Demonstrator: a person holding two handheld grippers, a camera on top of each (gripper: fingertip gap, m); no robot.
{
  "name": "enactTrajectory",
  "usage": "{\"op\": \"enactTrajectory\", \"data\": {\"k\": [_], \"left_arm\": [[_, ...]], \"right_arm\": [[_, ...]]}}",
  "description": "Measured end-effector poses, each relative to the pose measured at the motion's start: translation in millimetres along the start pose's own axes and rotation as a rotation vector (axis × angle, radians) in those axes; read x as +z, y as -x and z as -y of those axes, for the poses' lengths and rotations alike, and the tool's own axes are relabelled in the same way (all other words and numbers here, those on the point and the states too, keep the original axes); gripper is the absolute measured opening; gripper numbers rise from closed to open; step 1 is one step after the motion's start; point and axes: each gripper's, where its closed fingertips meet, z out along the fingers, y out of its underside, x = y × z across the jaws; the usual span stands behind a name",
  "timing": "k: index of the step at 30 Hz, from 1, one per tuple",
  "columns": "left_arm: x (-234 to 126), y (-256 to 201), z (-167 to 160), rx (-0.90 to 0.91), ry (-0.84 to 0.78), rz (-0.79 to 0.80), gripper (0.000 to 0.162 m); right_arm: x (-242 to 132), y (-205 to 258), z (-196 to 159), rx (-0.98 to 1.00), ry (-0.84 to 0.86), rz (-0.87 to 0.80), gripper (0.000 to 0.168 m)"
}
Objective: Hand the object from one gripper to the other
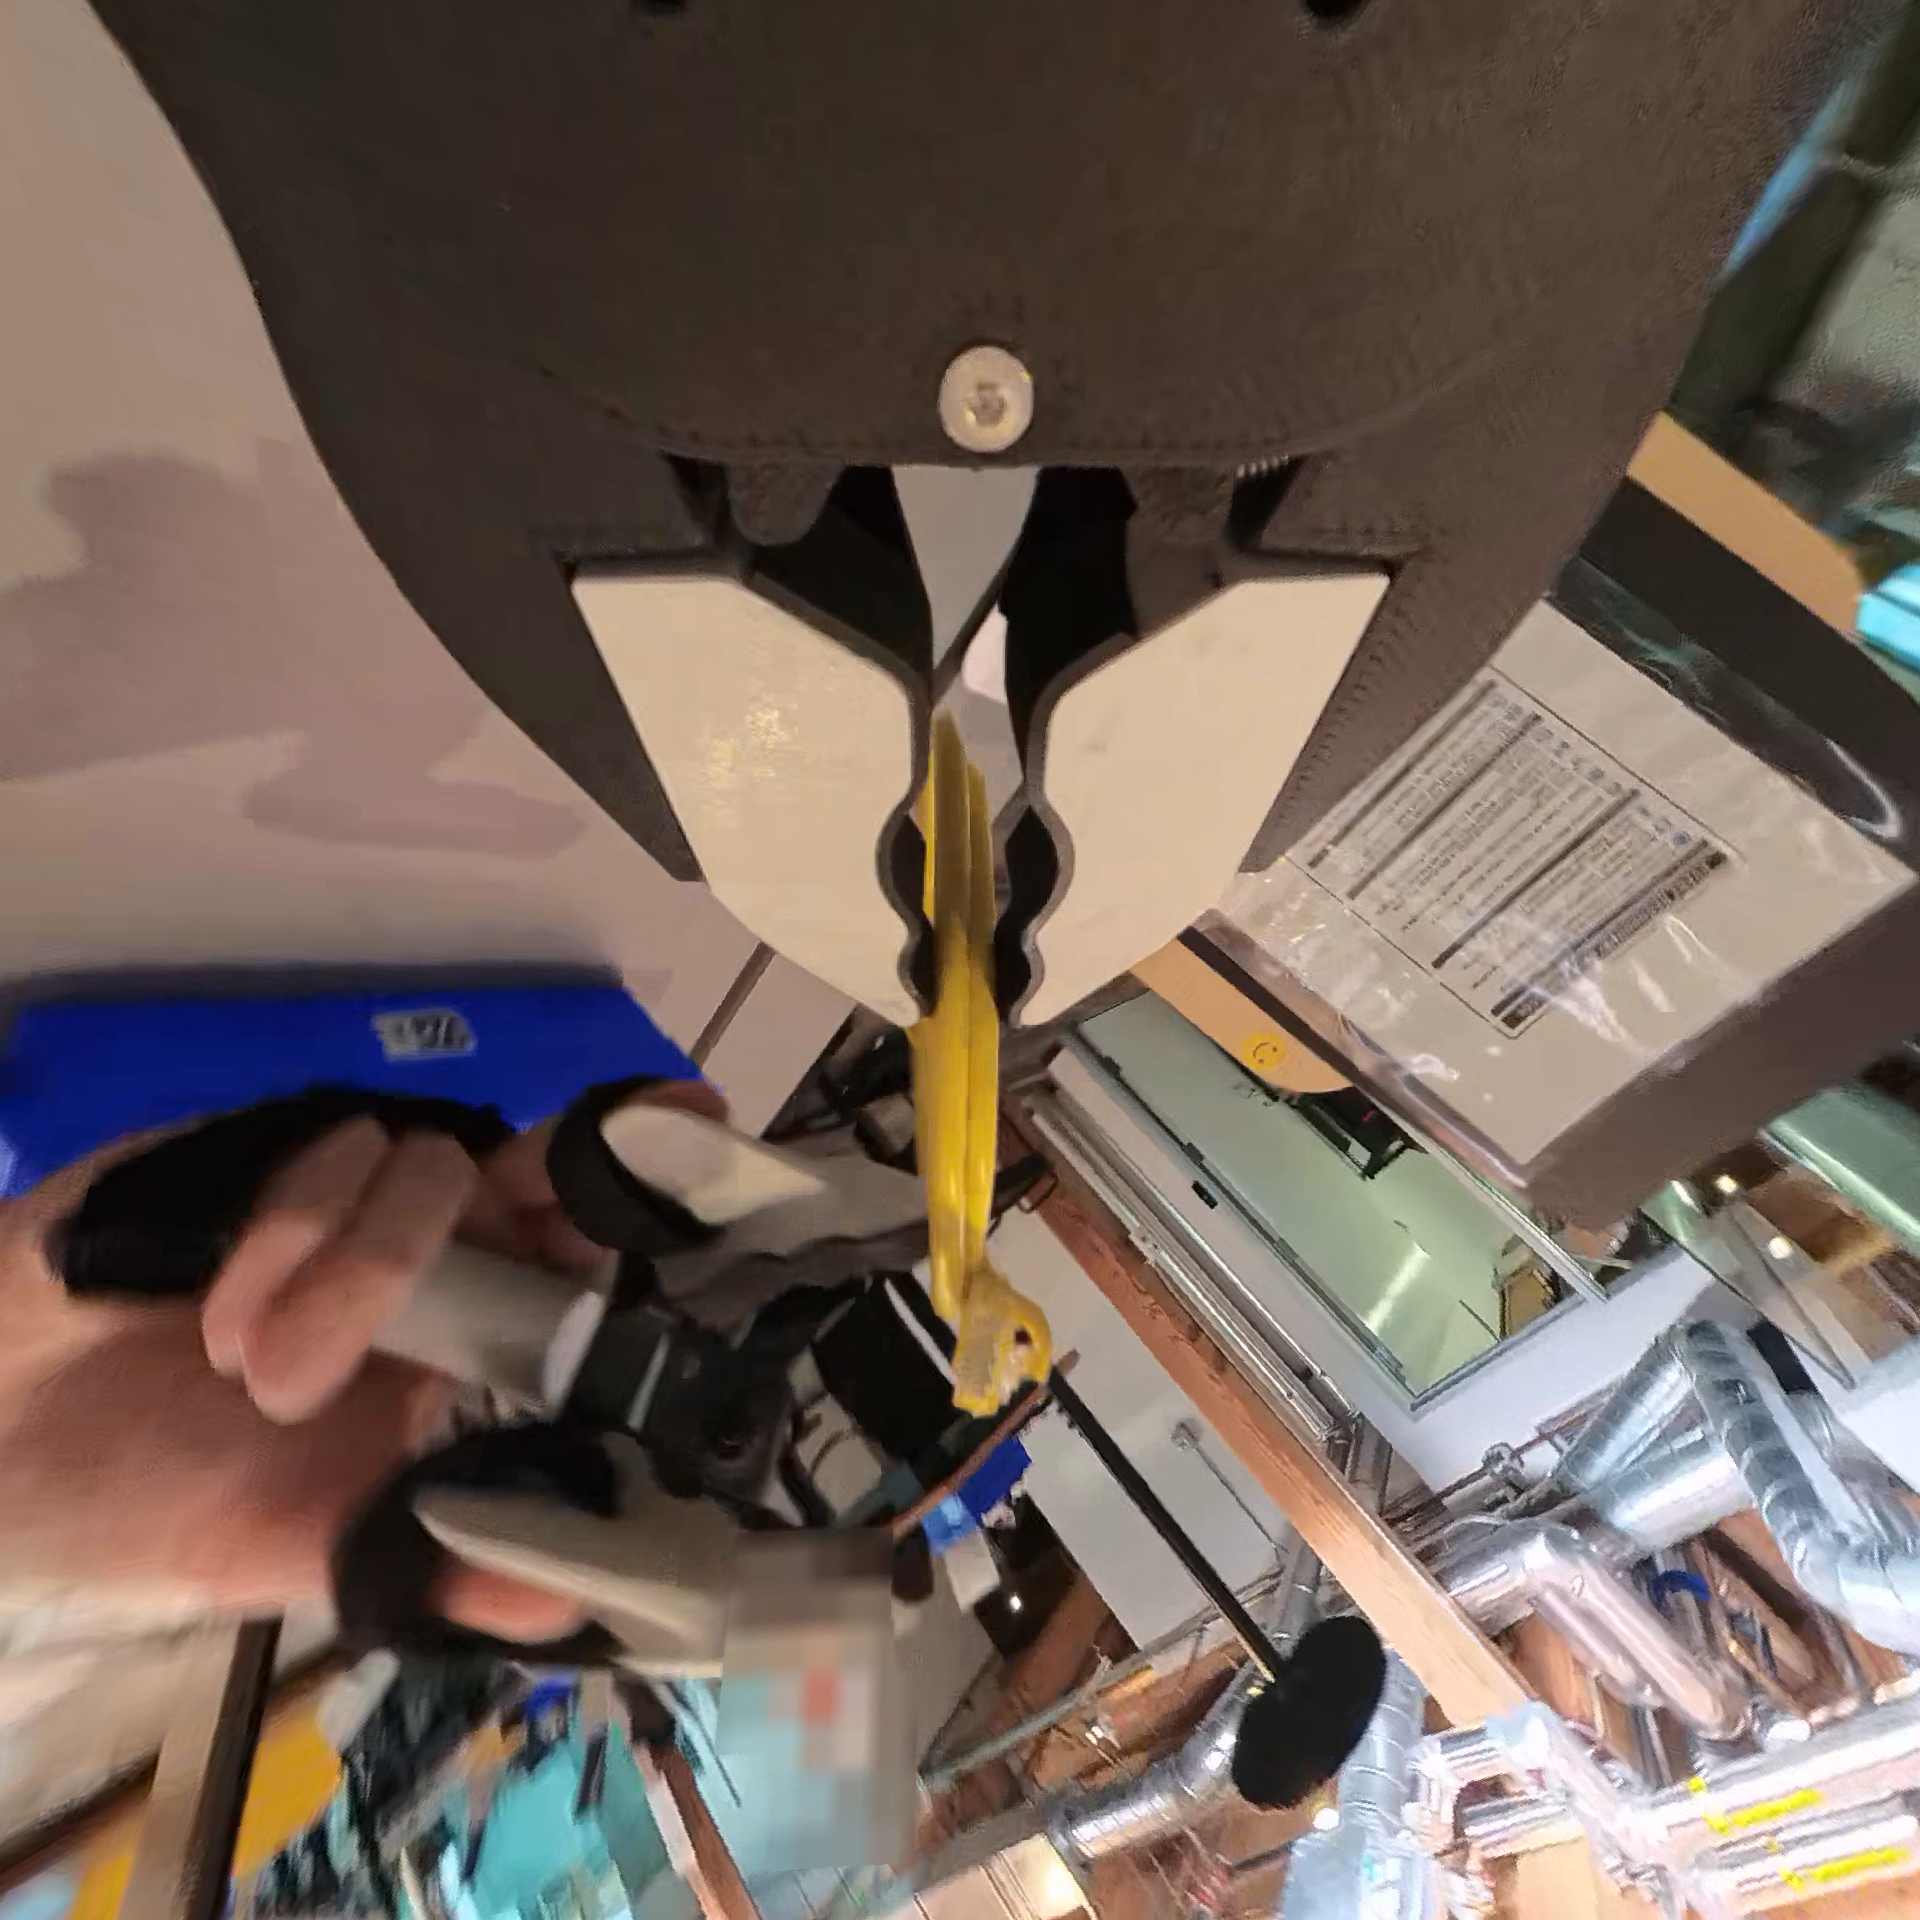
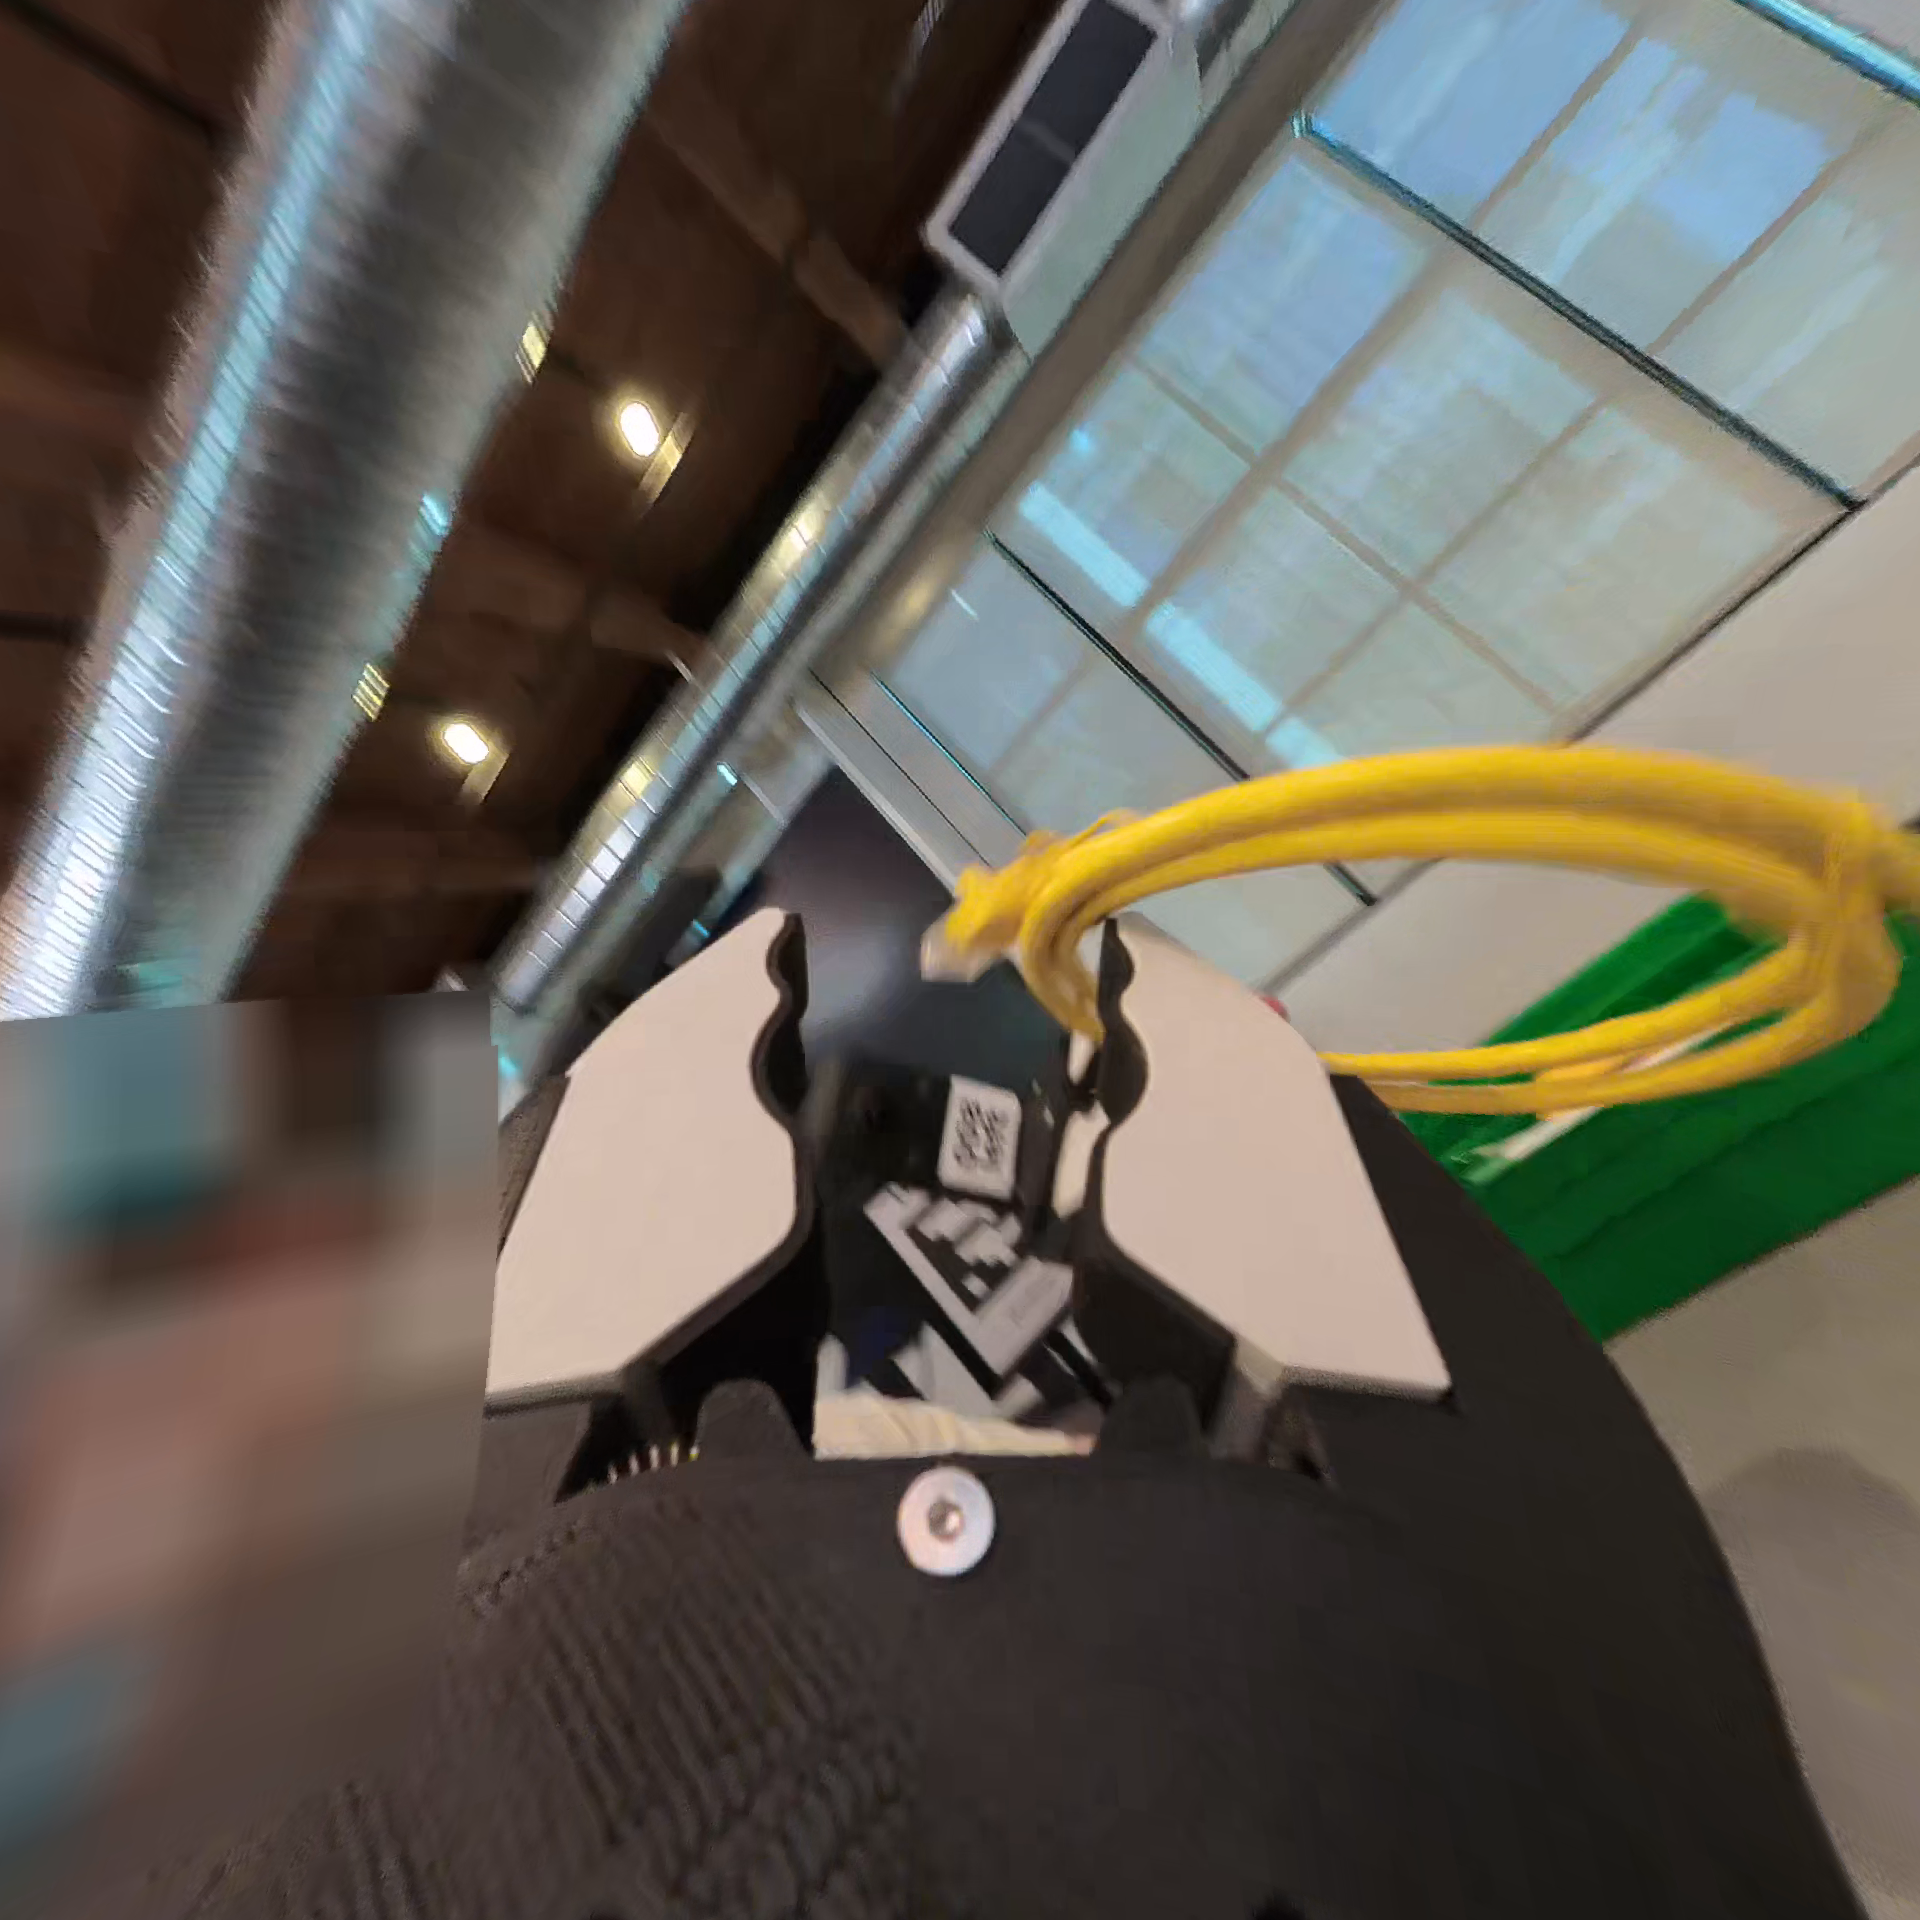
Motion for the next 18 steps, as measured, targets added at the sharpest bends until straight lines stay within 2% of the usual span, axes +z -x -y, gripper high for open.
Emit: {"op": "enactTrajectory", "data": {"k": [1,4,7,9,11,15,18], "left_arm": [[-5,9,5,-0.086,-0.026,-0.002,0.009],[-23,35,19,-0.381,-0.130,-0.049,0.005],[-38,51,27,-0.668,-0.207,-0.163,0.005],[-43,59,25,-0.776,-0.213,-0.201,0.005],[-45,68,17,-0.809,-0.189,-0.176,0.005],[-50,77,12,-0.898,-0.179,-0.190,0.005],[-51,76,8,-0.949,-0.150,-0.222,0.005]], "right_arm": [[1,3,-4,-0.069,0.037,-0.027,0.055],[4,13,-10,-0.295,0.105,-0.086,0.054],[9,17,-18,-0.564,0.161,-0.157,0.052],[13,9,-28,-0.737,0.231,-0.247,0.053],[17,4,-40,-0.951,0.322,-0.312,0.053],[17,-10,-81,-1.627,0.612,-0.386,0.055],[12,-35,-92,-2.118,0.824,-0.507,0.054]]}}
